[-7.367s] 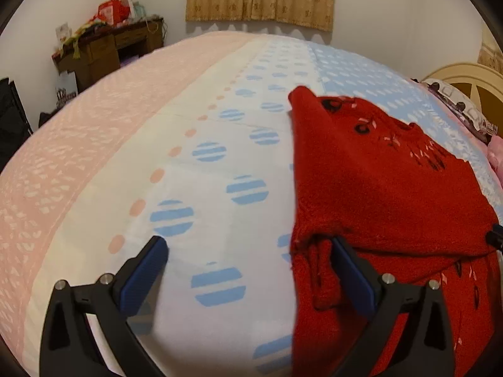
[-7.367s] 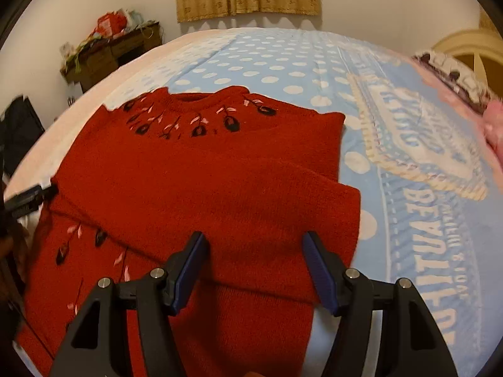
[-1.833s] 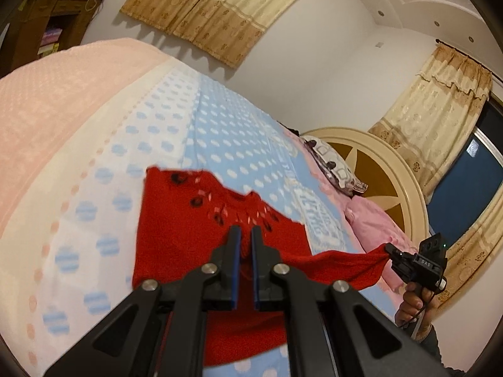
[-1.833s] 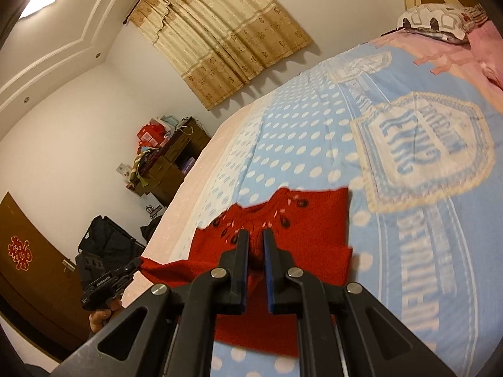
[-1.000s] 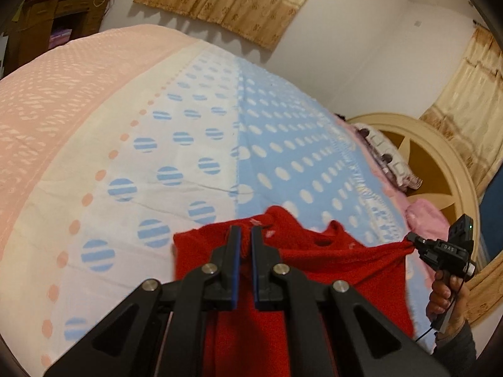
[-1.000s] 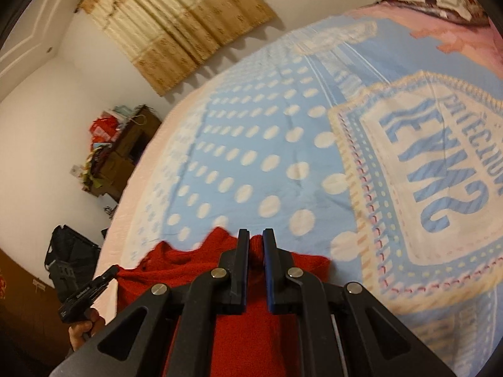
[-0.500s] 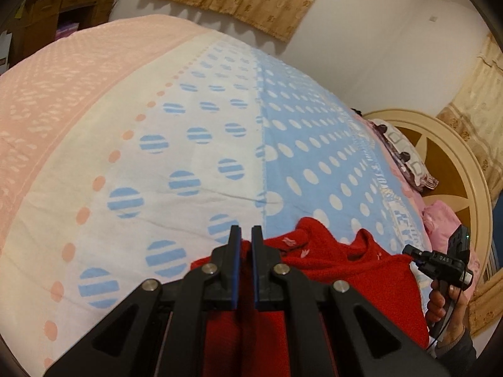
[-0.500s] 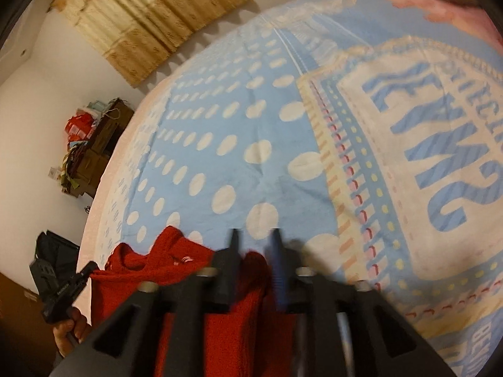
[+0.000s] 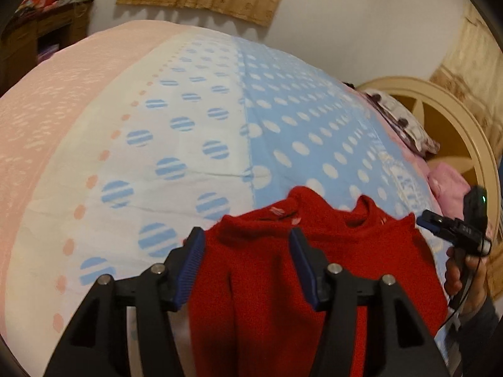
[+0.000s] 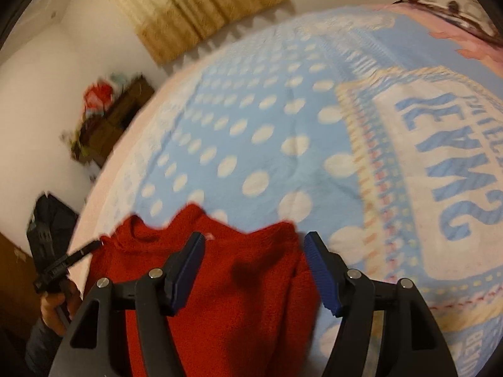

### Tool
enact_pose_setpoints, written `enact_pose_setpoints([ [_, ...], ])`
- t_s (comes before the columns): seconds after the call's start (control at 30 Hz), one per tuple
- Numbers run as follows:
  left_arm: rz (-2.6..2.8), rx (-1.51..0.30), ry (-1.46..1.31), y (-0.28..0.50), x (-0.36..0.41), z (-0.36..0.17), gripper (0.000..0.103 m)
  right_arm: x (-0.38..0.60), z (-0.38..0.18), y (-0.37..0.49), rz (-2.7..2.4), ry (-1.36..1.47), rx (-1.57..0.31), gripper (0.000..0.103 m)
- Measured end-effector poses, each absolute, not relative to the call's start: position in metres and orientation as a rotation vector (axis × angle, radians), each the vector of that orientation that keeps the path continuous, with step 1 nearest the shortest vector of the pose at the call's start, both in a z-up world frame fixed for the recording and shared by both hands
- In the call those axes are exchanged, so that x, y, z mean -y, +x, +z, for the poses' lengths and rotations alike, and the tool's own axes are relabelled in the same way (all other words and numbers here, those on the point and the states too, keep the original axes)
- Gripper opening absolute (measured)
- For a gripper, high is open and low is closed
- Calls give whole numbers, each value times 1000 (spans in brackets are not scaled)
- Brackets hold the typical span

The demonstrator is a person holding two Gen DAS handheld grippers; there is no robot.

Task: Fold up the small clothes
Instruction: 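Press the folded hem flat and open both grippers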

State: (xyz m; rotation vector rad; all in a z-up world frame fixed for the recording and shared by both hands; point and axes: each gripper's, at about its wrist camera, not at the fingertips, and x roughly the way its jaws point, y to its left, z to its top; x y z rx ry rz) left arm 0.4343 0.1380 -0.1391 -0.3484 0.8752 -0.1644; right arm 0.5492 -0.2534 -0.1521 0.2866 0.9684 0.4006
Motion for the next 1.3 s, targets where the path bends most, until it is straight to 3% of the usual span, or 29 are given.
enact_pose_setpoints([
  [0.03, -167, -886, -323, 436, -134, -141, 39, 248, -156, 552, 385, 253, -989, 46],
  [0.07, -170, -883, -307, 437, -132, -142, 6, 242, -160, 553, 362, 201, -1000, 23],
  [0.1, -178, -880, -288, 437, -130, -142, 0, 235, -162, 553, 336, 138, -996, 19],
  [0.3, -140, -752, -369, 428, -152, -123, 0, 233, -140, 544, 348, 149, -873, 14],
  [0.5, -154, -823, -345, 436, -145, -134, 1, 233, -150, 548, 298, 127, -890, 14],
  [0.53, -152, -841, -329, 436, -141, -135, 9, 232, -152, 547, 302, 121, -894, 14],
  [0.6, -151, -864, -309, 436, -135, -136, 38, 232, -155, 548, 320, 136, -908, 14],
  [0.63, -147, -861, -309, 435, -134, -136, 65, 233, -157, 548, 326, 144, -913, 14],
  [0.67, -150, -851, -309, 434, -134, -136, 75, 234, -157, 548, 333, 157, -919, 15],
  [0.8, -167, -877, -284, 442, -127, -141, 74, 237, -160, 548, 347, 182, -928, 15],
  [0.83, -164, -905, -276, 446, -126, -145, 69, 237, -160, 548, 349, 182, -930, 15],
  [0.9, -168, -940, -287, 451, -126, -153, 49, 237, -162, 547, 351, 179, -934, 15],
  [0.93, -172, -949, -295, 451, -127, -155, 26, 237, -163, 547, 352, 177, -935, 15],
  [0.97, -173, -957, -302, 451, -129, -157, 9, 237, -163, 546, 353, 166, -930, 15],
  [1.2, -154, -810, -376, 438, -146, -133, 5, 235, -136, 536, 348, 128, -824, 12],
  [1.3, -133, -837, -356, 446, -145, -139, 5, 234, -137, 540, 323, 115, -829, 12],
])
